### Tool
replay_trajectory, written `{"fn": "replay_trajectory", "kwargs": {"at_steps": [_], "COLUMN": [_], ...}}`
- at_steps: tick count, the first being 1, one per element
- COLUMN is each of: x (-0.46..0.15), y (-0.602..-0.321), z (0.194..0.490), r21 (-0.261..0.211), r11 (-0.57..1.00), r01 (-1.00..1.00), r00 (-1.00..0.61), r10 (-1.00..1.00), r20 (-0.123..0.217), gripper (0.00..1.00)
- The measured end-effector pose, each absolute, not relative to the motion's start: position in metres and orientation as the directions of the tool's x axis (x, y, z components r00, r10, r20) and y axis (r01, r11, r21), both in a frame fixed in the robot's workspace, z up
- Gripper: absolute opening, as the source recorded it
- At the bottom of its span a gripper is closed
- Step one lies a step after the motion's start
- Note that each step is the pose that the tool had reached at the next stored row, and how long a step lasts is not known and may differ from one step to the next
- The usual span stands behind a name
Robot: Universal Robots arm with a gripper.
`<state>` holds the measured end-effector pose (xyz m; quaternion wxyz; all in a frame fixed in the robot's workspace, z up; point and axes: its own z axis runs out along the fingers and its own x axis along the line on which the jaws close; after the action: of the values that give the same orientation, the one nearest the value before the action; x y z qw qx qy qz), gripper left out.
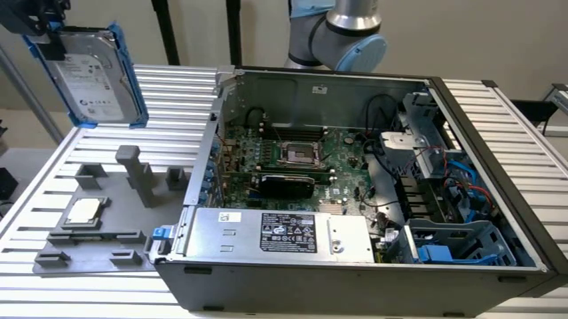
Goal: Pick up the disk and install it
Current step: 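Pick up the disk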
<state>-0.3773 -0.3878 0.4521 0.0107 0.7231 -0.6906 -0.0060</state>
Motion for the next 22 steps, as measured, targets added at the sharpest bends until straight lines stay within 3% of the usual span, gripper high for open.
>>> {"fn": "replay_trajectory", "kwargs": {"at_steps": [10,22], "x": [-0.332,-0.277], "y": [-0.389,-0.398], "z": [0.495,0.503], "r21": [0.029,0.035], "r11": [-0.046,-0.046], "r01": [-0.999,-0.998], "r00": [0.046,0.046], "r10": [-0.999,-0.999], "r20": [0.0,-0.004], "gripper": [0.33,0.33]}}
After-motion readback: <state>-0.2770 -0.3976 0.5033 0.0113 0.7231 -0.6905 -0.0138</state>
